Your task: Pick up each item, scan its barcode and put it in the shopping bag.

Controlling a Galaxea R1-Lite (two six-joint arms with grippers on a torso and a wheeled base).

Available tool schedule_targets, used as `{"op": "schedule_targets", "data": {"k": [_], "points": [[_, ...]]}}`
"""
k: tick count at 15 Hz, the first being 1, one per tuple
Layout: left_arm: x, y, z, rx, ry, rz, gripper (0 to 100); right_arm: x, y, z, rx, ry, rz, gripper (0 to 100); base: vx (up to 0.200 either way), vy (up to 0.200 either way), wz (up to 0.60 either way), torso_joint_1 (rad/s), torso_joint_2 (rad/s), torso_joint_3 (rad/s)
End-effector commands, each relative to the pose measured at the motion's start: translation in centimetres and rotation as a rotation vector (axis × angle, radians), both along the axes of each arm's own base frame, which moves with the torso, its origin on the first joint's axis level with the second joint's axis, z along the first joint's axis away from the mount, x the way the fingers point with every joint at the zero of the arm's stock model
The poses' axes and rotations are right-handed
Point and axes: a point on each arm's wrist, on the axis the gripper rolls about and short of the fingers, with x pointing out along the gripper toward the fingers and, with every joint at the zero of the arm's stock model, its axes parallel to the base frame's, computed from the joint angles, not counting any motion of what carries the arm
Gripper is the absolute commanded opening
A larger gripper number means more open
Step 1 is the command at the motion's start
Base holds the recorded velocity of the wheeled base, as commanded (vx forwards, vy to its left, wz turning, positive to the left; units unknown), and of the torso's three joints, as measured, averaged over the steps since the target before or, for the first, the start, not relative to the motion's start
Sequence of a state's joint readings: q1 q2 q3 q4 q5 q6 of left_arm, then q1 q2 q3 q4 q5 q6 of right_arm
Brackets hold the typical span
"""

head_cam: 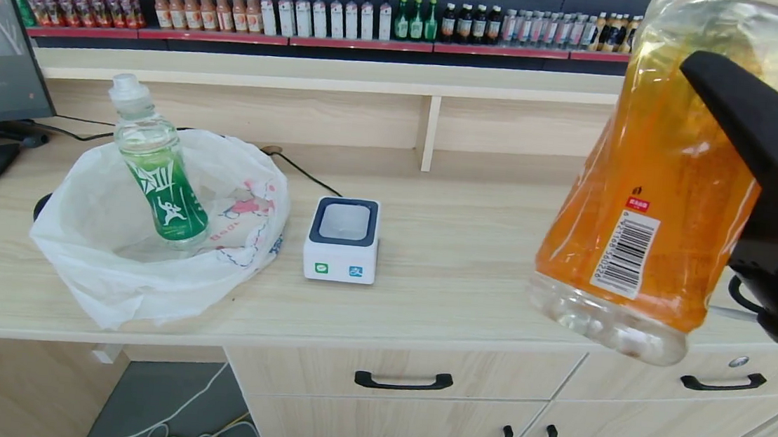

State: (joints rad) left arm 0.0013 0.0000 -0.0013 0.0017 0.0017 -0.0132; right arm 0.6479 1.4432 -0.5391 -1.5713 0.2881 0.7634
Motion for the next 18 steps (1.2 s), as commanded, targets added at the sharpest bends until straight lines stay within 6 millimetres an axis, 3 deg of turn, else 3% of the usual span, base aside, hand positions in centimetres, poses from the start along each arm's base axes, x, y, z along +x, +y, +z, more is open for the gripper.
{"op": "schedule_targets", "data": {"k": [1,5,18], "points": [[0.0,0.0,0.0,-0.001,0.000,0.000,100,0.0,0.0,0.3,0.008,-0.010,0.002,0,0.000,0.000,0.00,0.000,0.00,0.000],[0.0,0.0,0.0,-0.001,0.000,0.002,100,-1.5,1.3,0.8,0.014,-0.037,0.084,0,0.000,0.000,0.00,0.000,0.00,0.000],[0.0,0.0,0.0,-0.001,0.001,0.000,100,-1.3,1.6,0.2,-0.006,-0.025,0.082,0,0.000,0.000,0.00,0.000,0.00,0.000]]}}
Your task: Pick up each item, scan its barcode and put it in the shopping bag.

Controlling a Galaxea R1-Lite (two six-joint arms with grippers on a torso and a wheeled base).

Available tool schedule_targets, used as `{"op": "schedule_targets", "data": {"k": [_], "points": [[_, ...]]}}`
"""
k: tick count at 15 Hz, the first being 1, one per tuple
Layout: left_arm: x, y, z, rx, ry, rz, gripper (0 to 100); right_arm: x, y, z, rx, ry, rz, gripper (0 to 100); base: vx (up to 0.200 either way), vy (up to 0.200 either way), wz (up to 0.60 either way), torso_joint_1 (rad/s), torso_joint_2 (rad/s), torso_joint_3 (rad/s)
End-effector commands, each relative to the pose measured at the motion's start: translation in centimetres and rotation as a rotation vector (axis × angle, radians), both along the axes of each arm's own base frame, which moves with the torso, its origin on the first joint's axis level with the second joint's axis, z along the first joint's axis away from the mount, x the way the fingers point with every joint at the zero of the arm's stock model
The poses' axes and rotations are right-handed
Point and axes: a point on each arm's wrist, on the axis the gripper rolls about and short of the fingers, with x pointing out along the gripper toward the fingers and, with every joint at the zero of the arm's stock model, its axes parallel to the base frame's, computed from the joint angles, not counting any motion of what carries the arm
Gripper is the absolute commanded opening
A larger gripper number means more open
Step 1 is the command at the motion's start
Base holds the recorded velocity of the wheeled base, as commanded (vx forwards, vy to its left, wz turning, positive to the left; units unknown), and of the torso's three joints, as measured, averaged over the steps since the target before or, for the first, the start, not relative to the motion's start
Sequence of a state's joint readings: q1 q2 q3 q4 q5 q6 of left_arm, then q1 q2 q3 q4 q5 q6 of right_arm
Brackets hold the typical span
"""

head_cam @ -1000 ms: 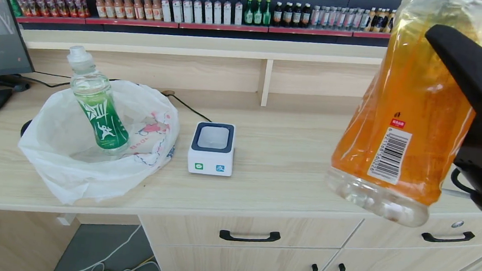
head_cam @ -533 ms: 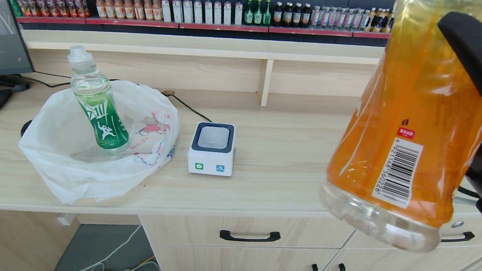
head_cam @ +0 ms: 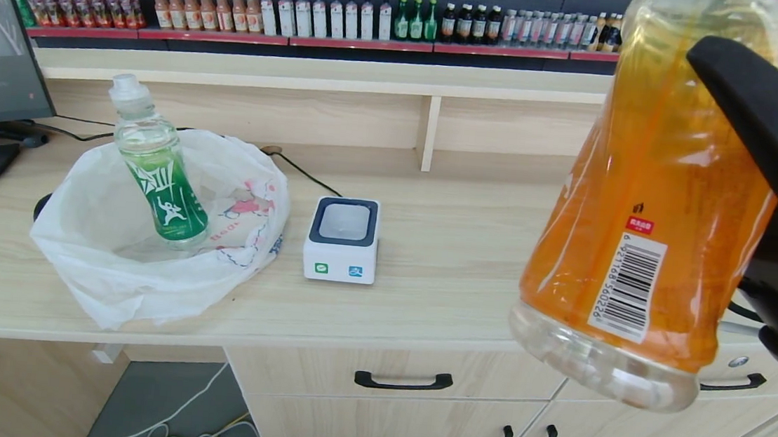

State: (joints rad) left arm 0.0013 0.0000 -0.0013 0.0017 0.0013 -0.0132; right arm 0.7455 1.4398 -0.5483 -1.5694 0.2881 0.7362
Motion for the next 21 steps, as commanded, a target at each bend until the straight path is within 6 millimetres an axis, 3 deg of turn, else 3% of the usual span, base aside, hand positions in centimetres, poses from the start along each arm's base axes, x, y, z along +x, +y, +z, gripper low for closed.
{"op": "schedule_targets", "data": {"k": [1,9,14,18,21], "points": [[0.0,0.0,0.0,-0.001,0.000,0.001,100,0.1,0.1,-0.1,-0.003,0.003,0.000,0,0.000,0.000,0.00,0.000,0.00,0.000],[0.0,0.0,0.0,-0.001,0.000,0.001,100,0.1,0.2,-0.4,-0.019,0.000,-0.008,0,0.000,0.000,0.00,0.000,0.00,0.000],[0.0,0.0,0.0,-0.001,0.000,0.001,100,0.6,0.6,-2.3,-0.146,-0.080,-0.111,0,0.000,0.000,0.00,0.000,0.00,0.000],[0.0,0.0,0.0,-0.001,0.000,0.001,100,1.9,0.0,-3.4,-0.305,-0.196,-0.305,0,0.000,0.000,0.00,0.000,0.00,0.000],[0.0,0.0,0.0,-0.001,0.000,0.002,100,2.6,-0.4,-3.4,-0.418,-0.246,-0.589,0,0.000,0.000,0.00,0.000,0.00,0.000]]}}
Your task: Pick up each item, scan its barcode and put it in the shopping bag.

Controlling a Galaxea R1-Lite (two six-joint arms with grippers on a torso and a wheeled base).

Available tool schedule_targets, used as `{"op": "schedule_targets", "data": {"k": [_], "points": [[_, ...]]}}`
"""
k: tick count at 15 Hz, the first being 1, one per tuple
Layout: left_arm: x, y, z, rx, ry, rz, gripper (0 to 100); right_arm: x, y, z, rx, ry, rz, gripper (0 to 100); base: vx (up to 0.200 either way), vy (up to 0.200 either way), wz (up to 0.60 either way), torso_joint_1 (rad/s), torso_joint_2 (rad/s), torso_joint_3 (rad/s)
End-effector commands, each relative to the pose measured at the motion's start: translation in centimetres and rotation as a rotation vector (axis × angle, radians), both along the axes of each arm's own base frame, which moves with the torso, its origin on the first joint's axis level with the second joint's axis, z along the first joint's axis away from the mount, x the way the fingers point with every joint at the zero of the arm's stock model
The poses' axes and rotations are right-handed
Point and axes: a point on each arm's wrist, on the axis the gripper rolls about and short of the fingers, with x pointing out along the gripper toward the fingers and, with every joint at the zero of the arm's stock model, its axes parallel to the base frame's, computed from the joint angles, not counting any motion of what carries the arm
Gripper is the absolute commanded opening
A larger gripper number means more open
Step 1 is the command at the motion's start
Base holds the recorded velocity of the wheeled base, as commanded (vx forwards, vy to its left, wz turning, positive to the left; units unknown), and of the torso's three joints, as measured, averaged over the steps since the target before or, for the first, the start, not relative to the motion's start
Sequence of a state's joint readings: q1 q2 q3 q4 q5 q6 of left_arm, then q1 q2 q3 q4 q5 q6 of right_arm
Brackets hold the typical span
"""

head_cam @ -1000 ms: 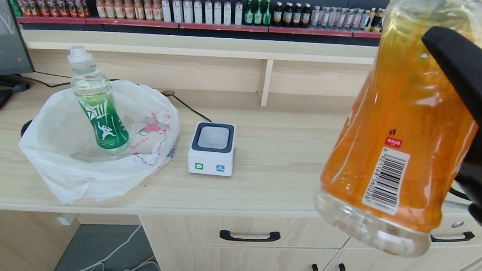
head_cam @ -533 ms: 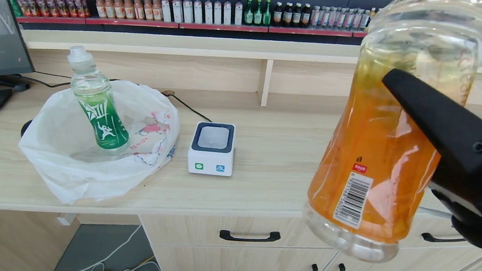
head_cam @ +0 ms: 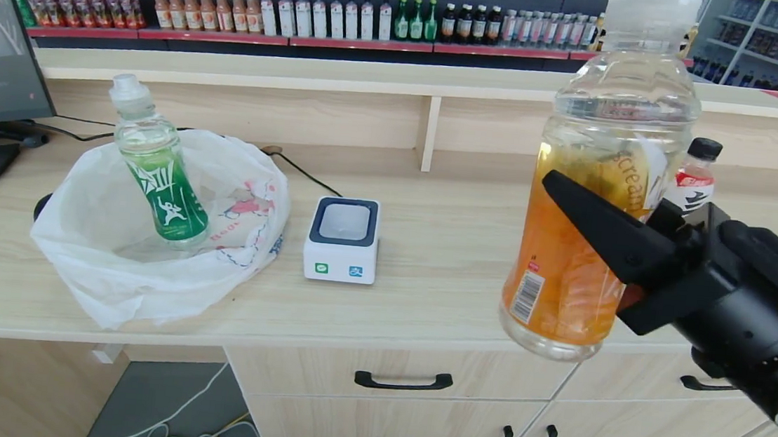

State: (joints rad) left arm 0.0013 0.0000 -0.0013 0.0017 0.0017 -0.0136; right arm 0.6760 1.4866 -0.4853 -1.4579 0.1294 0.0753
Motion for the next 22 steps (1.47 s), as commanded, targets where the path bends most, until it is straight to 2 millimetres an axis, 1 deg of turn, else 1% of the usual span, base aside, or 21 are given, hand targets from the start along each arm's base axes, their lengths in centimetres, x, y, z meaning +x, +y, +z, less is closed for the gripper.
{"op": "schedule_targets", "data": {"k": [1,2,5,7,11,14,16,18,20,22], "points": [[0.0,0.0,0.0,0.000,0.001,0.000,100,0.3,-0.3,-0.2,-0.027,-0.007,-0.120,0,0.000,0.000,0.00,0.000,0.00,0.000],[0.0,0.0,0.0,0.000,0.000,0.000,100,0.2,-0.4,-0.3,-0.033,-0.010,-0.152,0,0.000,0.000,0.00,0.000,0.00,0.000],[0.0,0.0,0.0,0.000,0.000,0.000,100,-0.5,-1.6,-0.4,-0.013,-0.012,-0.308,0,0.000,0.000,0.00,0.000,0.00,0.000],[0.0,0.0,0.0,0.000,0.001,0.002,100,-0.2,-2.2,-0.5,0.016,0.001,-0.406,0,0.000,0.000,0.00,0.000,0.00,0.000],[0.0,0.0,0.0,0.000,0.001,0.000,100,0.4,-2.7,-0.5,0.023,0.003,-0.440,0,0.000,0.000,0.00,0.000,0.00,0.000],[0.0,0.0,0.0,0.000,0.000,0.000,100,0.3,-2.8,-0.7,0.016,0.002,-0.448,0,0.000,0.000,0.00,0.000,0.00,0.000],[0.0,0.0,0.0,0.000,0.001,0.000,100,0.8,-2.7,-0.7,0.021,-0.002,-0.457,0,0.000,0.000,0.00,0.000,0.00,0.000],[0.0,0.0,0.0,0.000,0.000,0.000,100,1.3,-3.5,-0.2,0.039,-0.019,-0.503,0,0.000,0.000,0.00,0.000,0.00,0.000],[0.0,0.0,0.0,0.000,0.000,0.002,100,1.5,-3.7,-0.2,0.038,-0.018,-0.515,0,0.000,0.000,0.00,0.000,0.00,0.000],[0.0,0.0,0.0,-0.002,0.000,0.002,100,1.5,-3.7,-0.9,0.023,0.004,-0.511,0,0.000,0.200,0.00,0.002,0.00,0.002]]}}
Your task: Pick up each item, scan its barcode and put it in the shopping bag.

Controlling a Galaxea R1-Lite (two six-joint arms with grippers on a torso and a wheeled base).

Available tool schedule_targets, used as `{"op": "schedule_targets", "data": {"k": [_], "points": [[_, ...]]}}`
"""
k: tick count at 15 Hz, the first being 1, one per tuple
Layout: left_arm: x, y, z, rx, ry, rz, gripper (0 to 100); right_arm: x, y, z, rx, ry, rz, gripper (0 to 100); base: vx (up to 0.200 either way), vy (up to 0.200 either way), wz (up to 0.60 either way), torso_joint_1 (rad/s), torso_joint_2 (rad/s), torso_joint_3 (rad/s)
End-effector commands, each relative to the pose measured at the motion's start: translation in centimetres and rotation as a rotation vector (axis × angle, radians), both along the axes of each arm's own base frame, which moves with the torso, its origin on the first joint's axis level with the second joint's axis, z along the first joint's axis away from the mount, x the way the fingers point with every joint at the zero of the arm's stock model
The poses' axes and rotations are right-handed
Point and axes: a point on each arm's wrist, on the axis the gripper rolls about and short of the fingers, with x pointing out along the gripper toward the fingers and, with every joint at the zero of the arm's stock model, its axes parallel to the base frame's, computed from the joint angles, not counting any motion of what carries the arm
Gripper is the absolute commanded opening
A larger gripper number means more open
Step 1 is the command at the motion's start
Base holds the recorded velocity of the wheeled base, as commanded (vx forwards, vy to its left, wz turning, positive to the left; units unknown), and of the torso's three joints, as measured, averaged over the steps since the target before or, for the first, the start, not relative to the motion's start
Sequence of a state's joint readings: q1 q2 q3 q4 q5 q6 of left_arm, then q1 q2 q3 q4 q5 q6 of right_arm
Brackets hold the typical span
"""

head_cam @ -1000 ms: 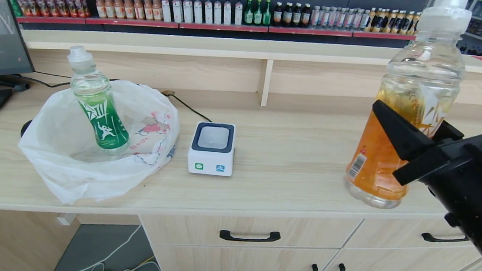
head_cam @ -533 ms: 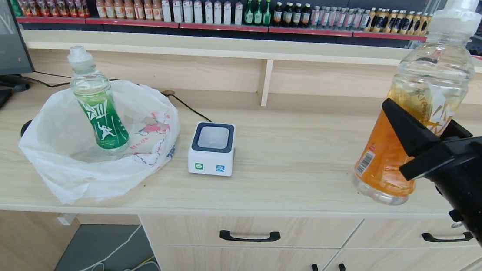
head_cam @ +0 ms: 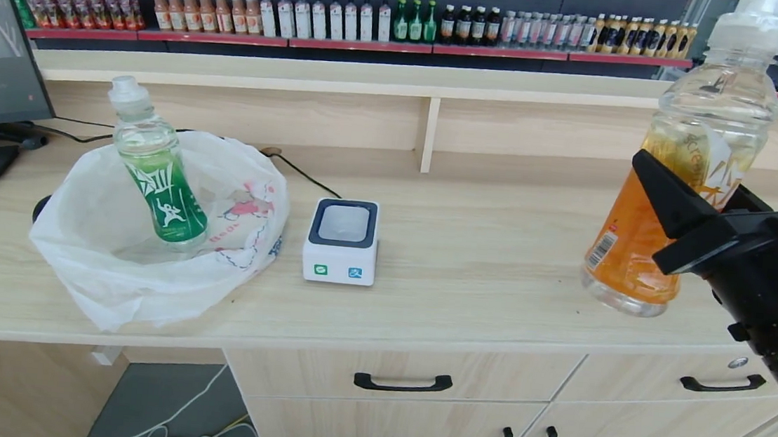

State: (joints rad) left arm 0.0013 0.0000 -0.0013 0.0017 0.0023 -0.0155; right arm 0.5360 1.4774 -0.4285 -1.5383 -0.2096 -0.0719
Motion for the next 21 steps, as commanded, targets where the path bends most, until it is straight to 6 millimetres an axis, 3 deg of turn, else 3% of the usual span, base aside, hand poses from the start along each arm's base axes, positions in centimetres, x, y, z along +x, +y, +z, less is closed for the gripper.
{"op": "schedule_targets", "data": {"k": [1,21], "points": [[0.00,0.00,0.01,0.000,0.000,0.001,100,0.10,0.01,-0.56,-0.011,0.020,-0.001,0,0.000,0.200,0.00,-0.002,0.00,0.002],[0.00,0.00,0.01,0.005,0.000,0.001,100,0.14,0.00,-0.78,-0.026,0.007,-0.007,0,0.000,0.190,0.00,0.003,0.00,0.001]]}}
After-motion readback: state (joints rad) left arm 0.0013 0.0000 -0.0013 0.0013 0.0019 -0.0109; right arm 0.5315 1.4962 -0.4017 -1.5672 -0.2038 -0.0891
